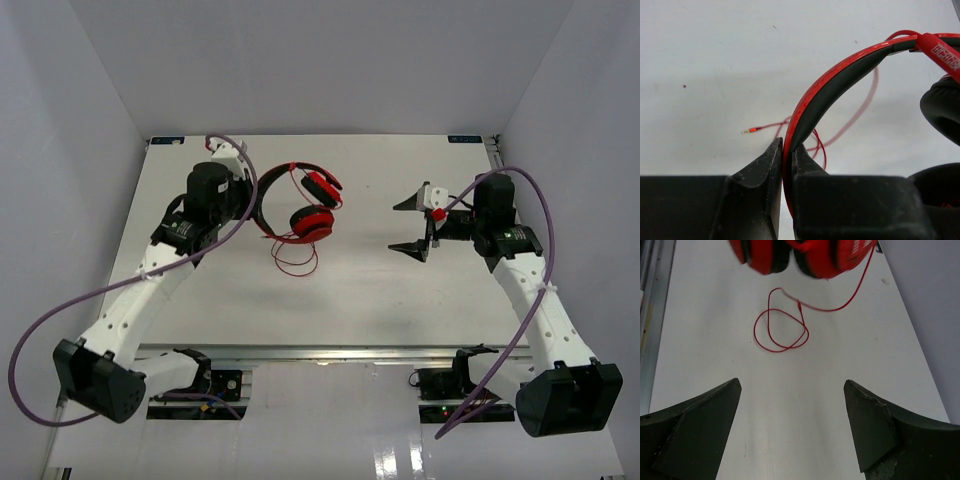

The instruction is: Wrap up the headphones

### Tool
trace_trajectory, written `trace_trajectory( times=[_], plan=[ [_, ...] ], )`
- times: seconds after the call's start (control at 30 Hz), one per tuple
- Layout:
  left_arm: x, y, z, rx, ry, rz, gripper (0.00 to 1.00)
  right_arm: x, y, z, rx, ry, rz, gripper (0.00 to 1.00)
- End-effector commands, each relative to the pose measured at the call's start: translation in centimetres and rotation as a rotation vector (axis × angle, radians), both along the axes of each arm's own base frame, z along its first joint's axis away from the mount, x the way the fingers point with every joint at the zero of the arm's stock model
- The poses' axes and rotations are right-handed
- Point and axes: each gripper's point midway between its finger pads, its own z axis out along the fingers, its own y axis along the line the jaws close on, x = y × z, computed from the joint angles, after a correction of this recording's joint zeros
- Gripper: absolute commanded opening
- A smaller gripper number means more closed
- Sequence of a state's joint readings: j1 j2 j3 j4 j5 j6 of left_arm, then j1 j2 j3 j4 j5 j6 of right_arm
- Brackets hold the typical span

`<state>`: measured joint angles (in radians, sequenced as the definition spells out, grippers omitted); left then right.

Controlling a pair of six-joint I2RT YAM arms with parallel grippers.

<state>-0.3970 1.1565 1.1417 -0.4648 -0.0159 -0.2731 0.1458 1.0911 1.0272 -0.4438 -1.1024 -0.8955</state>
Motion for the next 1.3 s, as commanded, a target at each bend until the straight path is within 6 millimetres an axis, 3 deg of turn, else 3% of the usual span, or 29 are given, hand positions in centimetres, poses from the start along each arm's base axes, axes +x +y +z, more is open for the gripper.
trace_trajectory(
  times=[0.0, 0.07, 0.23, 0.3, 0.4, 0.63, 0.8, 0.97, 1.1, 1.27],
  plan=[
    [-5.5, -2.8, -1.6, -0.056, 0.098, -0.267, 0.00, 0.3, 1.9, 4.3, 0.088, -0.057, 0.149, 0.90],
    [-6.9, -3.2, -1.0, -0.087, 0.100, -0.309, 0.00, -0.1, 2.9, 4.3, 0.128, 0.015, 0.185, 0.90],
    [-8.0, -3.8, 1.1, -0.146, 0.099, -0.341, 0.00, -2.1, 6.5, 0.6, 0.182, 0.166, 0.232, 0.90],
    [-8.2, -4.2, 2.4, -0.171, 0.099, -0.355, 0.00, -2.3, 7.8, -0.9, 0.198, 0.208, 0.223, 0.90],
    [-8.2, -4.5, 3.9, -0.198, 0.096, -0.358, 0.00, -1.8, 8.9, -1.5, 0.222, 0.254, 0.196, 0.90],
    [-8.3, -5.1, 8.2, -0.268, 0.057, -0.367, 0.00, 1.5, 10.6, -0.2, 0.347, 0.384, 0.092, 0.90],
    [-7.7, -5.3, 9.9, -0.298, 0.047, -0.351, 0.00, 0.6, 12.2, 1.1, 0.457, 0.641, 0.152, 0.90],
    [-6.5, -5.5, 11.0, -0.328, 0.039, -0.310, 0.00, -1.8, 14.1, 2.0, 0.490, 0.692, 0.237, 0.90],
    [-5.7, -6.2, 12.3, -0.386, 0.038, -0.301, 0.00, -2.3, 15.7, 1.5, 0.500, 0.717, 0.270, 0.90],
    [-3.9, -6.6, 16.5, -0.526, -0.041, -0.236, 0.00, -1.5, 17.0, -0.6, 0.562, 0.790, 0.264, 0.96]
  ],
)
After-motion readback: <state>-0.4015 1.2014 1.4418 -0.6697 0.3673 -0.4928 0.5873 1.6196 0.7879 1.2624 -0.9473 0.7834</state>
